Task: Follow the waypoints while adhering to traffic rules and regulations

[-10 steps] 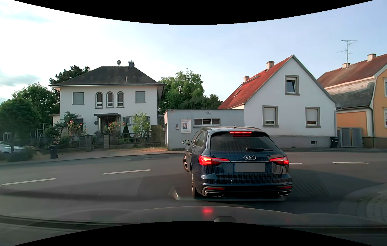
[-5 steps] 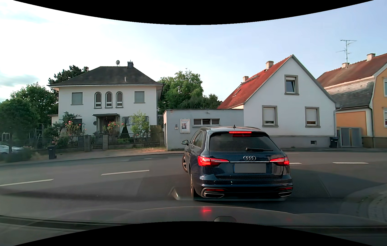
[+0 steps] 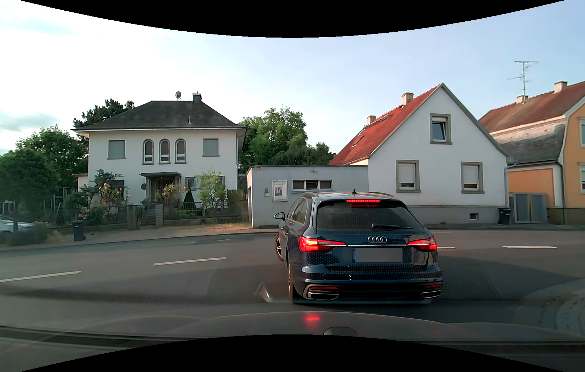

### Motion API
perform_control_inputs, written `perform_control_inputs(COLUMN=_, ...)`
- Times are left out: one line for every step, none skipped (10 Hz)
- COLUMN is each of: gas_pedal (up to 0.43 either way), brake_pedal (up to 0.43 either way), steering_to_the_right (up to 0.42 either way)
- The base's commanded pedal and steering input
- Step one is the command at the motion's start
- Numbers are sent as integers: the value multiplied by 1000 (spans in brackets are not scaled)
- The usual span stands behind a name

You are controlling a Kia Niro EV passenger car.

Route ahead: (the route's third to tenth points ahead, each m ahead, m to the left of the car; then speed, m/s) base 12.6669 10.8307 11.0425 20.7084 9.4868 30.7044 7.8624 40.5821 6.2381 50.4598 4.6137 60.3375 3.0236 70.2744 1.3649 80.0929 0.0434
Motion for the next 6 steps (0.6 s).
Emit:
perform_control_inputs(gas_pedal=0, brake_pedal=207, steering_to_the_right=156)
perform_control_inputs(gas_pedal=0, brake_pedal=207, steering_to_the_right=155)
perform_control_inputs(gas_pedal=0, brake_pedal=207, steering_to_the_right=156)
perform_control_inputs(gas_pedal=0, brake_pedal=207, steering_to_the_right=156)
perform_control_inputs(gas_pedal=0, brake_pedal=207, steering_to_the_right=156)
perform_control_inputs(gas_pedal=0, brake_pedal=201, steering_to_the_right=156)
